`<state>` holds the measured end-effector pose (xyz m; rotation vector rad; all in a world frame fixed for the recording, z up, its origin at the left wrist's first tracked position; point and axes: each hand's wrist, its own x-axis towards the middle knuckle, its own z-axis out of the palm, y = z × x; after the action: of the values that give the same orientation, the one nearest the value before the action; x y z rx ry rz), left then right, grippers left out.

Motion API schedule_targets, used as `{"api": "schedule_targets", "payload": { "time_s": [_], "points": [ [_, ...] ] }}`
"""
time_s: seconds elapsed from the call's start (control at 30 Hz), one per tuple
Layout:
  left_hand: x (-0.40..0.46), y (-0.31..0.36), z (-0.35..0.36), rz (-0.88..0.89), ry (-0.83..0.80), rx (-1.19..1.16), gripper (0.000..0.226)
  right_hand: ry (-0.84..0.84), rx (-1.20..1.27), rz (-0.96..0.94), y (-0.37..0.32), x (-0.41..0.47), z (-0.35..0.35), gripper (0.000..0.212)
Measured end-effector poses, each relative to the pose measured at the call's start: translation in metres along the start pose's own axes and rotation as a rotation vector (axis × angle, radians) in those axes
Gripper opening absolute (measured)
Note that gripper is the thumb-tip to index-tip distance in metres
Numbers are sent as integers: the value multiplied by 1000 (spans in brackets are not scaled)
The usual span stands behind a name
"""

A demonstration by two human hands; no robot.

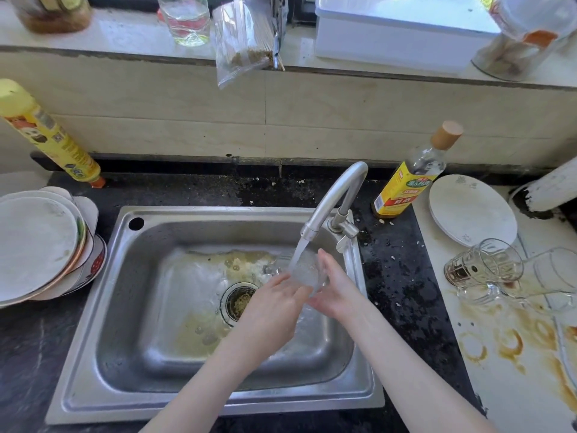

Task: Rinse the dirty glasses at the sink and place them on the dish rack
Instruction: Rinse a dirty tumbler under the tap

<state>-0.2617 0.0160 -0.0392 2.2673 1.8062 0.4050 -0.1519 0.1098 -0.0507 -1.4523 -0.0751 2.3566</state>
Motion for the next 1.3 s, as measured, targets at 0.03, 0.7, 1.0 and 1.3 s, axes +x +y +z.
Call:
{"api": "schedule_targets", "payload": {
  "time_s": [0.03, 0.7, 1.0, 1.3],
  "points": [
    [5, 3, -7, 8, -134, 73, 41, -6, -25, -1, -1, -2, 2, 44],
    [36, -19, -21, -425, -166, -1001, 18, -95, -343, -245, 8, 8, -15, 66],
    [28, -15, -7, 6, -381, -108, 52, -31, -360, -166, 0, 12, -20, 35],
    [39, -13, -19, -337, -151, -413, 43, -116, -277, -85, -4, 13, -22, 40]
  ]
}}
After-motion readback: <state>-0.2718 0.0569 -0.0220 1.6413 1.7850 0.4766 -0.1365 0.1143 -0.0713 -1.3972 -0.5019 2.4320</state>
